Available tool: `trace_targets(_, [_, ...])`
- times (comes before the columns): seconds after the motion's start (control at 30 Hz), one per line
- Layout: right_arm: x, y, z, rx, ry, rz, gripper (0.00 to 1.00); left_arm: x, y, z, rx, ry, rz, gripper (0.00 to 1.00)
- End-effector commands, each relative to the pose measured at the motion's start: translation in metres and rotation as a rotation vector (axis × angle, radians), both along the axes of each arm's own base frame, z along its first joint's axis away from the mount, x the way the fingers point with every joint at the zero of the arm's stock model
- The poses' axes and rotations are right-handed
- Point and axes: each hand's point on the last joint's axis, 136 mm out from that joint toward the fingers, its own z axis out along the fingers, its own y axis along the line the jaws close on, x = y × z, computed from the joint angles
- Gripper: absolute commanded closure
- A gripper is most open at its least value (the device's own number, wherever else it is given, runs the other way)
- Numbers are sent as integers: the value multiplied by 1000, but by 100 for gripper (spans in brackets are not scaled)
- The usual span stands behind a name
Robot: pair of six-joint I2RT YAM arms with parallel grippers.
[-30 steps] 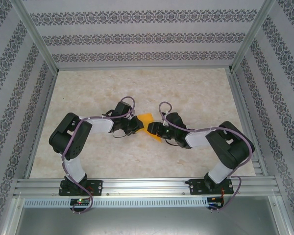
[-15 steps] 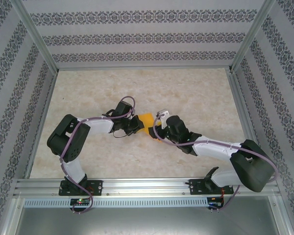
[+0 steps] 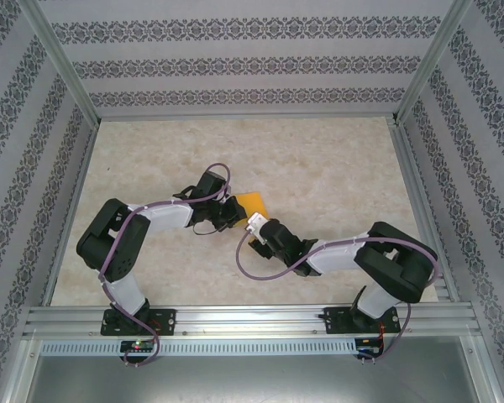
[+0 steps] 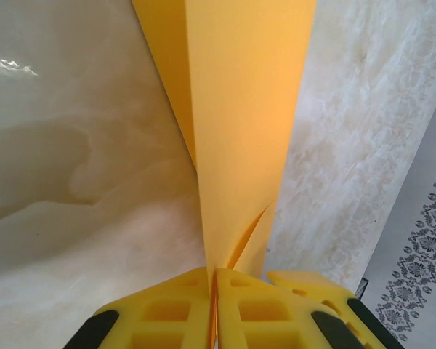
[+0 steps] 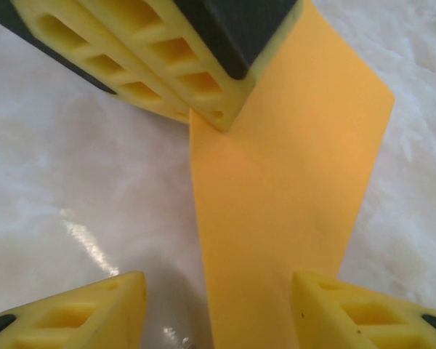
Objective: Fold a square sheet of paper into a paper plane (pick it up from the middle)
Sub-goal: Fold the wing for the fifth time at the center of the table.
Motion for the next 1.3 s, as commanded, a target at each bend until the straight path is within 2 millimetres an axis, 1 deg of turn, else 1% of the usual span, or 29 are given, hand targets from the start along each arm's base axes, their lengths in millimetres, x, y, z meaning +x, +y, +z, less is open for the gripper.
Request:
trace_targets(0.0, [17,15,21,10,-133,14,47,1,-4,15,-1,-21,4,89])
trace_targets(0.2, [19,21,14,0,-178,60,52,2,-2,17,6,-22,17,89])
trace_targets(0.3, [23,22,12,-10,-198,60,57,3,-2,18,8,-22,19,89])
trace_targets(0.43, [25,22,6,-28,-201,62,64,2,-2,19,8,-21,19,89])
trace_targets(0.5, [26,20,4,-29,-201,56,65,3,-1,19,9,-19,20,89])
trace_targets(0.6, [27,18,3,-22,-201,49,68,3,-2,20,7,-18,22,89])
trace_targets(0.7, [27,19,3,-9,-195,51,74,3,-1,20,16,-15,13,89])
trace_targets(0.8, [26,18,2,5,-180,52,81,7,1,24,18,-23,13,88])
trace_targets(0.9, [26,17,3,31,-164,47,87,12,7,31,21,-35,21,83])
trace_targets(1.0, [24,18,7,80,-129,45,92,19,16,37,27,-47,33,72])
trace_targets(1.1, [22,18,14,156,-77,41,96,27,30,46,33,-69,53,61])
trace_targets(1.27, [14,21,22,288,34,34,98,37,51,74,98,-156,37,47])
